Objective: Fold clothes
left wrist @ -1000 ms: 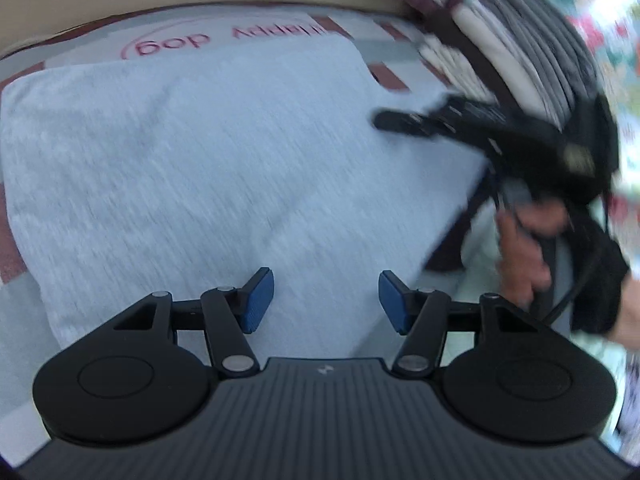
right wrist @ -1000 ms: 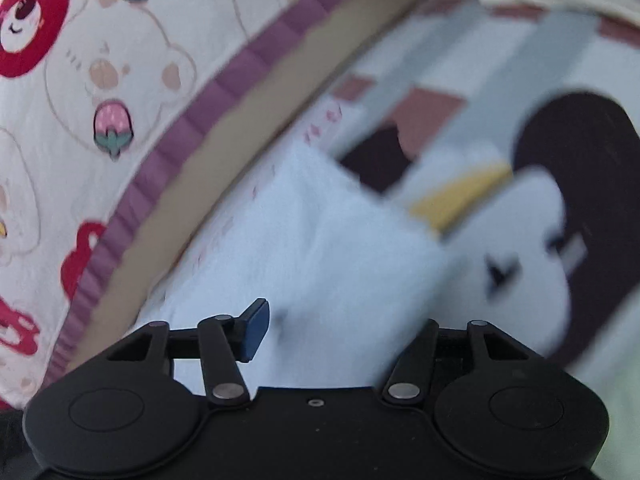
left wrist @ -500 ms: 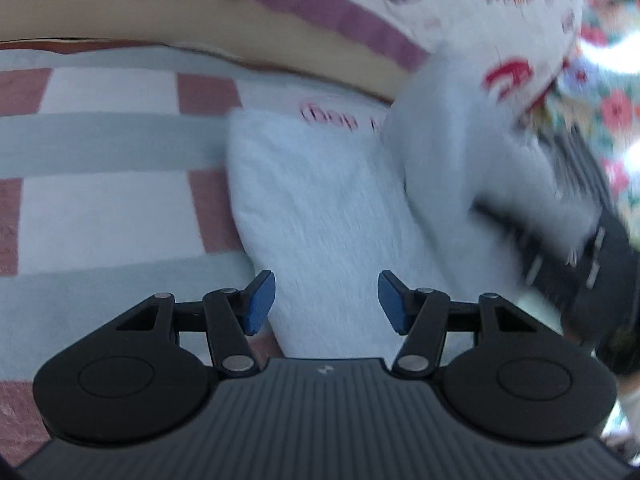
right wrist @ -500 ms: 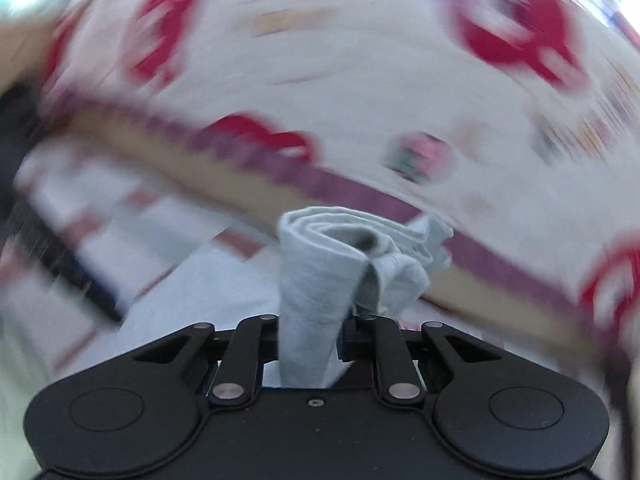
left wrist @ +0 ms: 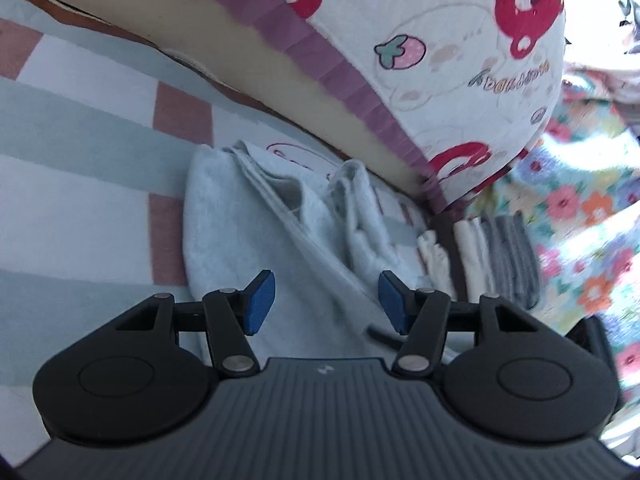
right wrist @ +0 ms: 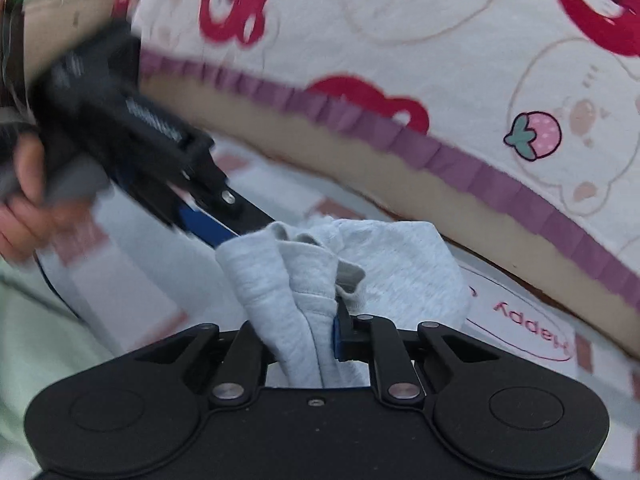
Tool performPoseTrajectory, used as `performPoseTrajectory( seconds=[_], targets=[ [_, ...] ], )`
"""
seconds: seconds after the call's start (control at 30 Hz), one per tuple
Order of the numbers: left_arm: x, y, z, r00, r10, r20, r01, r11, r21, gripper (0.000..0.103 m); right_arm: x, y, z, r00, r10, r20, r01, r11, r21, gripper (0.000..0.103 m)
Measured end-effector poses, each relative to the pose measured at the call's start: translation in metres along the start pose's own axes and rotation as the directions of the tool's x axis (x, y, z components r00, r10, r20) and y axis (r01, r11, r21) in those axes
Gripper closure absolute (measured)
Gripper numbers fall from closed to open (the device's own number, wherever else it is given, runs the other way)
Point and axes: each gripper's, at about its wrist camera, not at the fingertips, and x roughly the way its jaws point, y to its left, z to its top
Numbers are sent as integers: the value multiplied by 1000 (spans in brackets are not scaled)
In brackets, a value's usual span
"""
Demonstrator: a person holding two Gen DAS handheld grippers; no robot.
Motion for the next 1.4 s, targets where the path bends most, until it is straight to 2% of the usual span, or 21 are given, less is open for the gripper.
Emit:
performPoseTrajectory(
  seconds=[0.17, 0.23, 0.33, 0.4, 0.53, 0.6, 0.67, 0.7, 0.73, 0.77, 0.87, 0.9, 0.97, 1.0, 1.1, 1.13, 1.2, 1.23, 1.3, 1.37, 1.4],
  targets=[
    [11, 9, -4, 997, 53, -57, -54, 998, -27, 43, 29, 18, -32, 993, 21, -120, -31, 996, -84, 87],
    [17, 10, -7, 996, 54, -76, -57, 998, -31, 43, 27, 24, -38, 993, 47, -109, -56, 996, -76, 86],
    [24, 10, -9, 993, 62, -96, -65, 998, -21, 43, 26, 33, -40, 992, 44, -114, -56, 992, -112, 86],
    [28, 7, -9, 992, 75, -99, -75, 997, 7, 42, 25, 31, -39, 990, 66, -126, -78, 992, -94, 86],
    [33, -1, -12, 988, 115, -105, -108, 992, 72, 39, 18, 17, -37, 978, 177, -106, -173, 984, 49, 86],
    [35, -4, -14, 985, 135, -109, -124, 987, 104, 40, 15, 20, -40, 973, 205, -108, -201, 978, 50, 86],
    [38, -8, -17, 977, 180, -117, -161, 975, 155, 44, 12, 27, -43, 966, 228, -120, -226, 974, 29, 86],
    [40, -10, -18, 969, 215, -122, -189, 963, 190, 59, 12, 30, -43, 962, 239, -132, -237, 971, 29, 86],
    [42, -12, -20, 961, 249, -125, -217, 950, 225, 64, 12, 32, -43, 957, 250, -144, -248, 968, 32, 85],
    [42, -13, -21, 956, 266, -123, -229, 940, 255, 68, 9, 33, -43, 951, 270, -150, -268, 963, 35, 83],
    [37, -11, -20, 959, 257, -121, -223, 945, 237, 72, -3, 34, -39, 928, 336, -164, -334, 942, 37, 78],
    [37, -11, -20, 956, 266, -122, -232, 944, 236, 73, -8, 29, -35, 911, 375, -171, -375, 926, 37, 78],
    [37, -11, -21, 952, 281, -125, -246, 939, 240, 74, -19, 9, -28, 863, 486, -137, -477, 874, 92, 84],
    [38, -11, -21, 950, 287, -126, -251, 937, 243, 74, -25, -4, -23, 870, 486, -87, -473, 871, 136, 81],
    [38, -14, -20, 944, 302, -134, -264, 933, 246, 74, -28, -48, -16, 920, 389, 50, -384, 867, 317, 66],
    [37, -16, -21, 940, 313, -134, -274, 929, 250, 74, -22, -57, -18, 945, 324, 43, -318, 881, 351, 64],
    [33, -21, -20, 931, 343, -127, -298, 912, 281, 74, -4, -52, -24, 977, 198, -73, -169, 942, 289, 61],
    [29, -24, -21, 927, 357, -116, -311, 902, 299, 74, 4, -42, -30, 976, 189, -109, -159, 958, 240, 61],
    [17, -29, -19, 930, 357, -86, -316, 897, 308, 74, 17, -18, -41, 965, 202, -166, -180, 974, 138, 61],
    [2, -34, -17, 944, 329, -20, -305, 897, 321, 74, 22, 6, -51, 953, 242, -181, -222, 967, 124, 59],
    [7, -35, -17, 943, 332, -17, -308, 892, 331, 74, 23, 18, -56, 949, 257, -181, -237, 963, 125, 59]
  ],
)
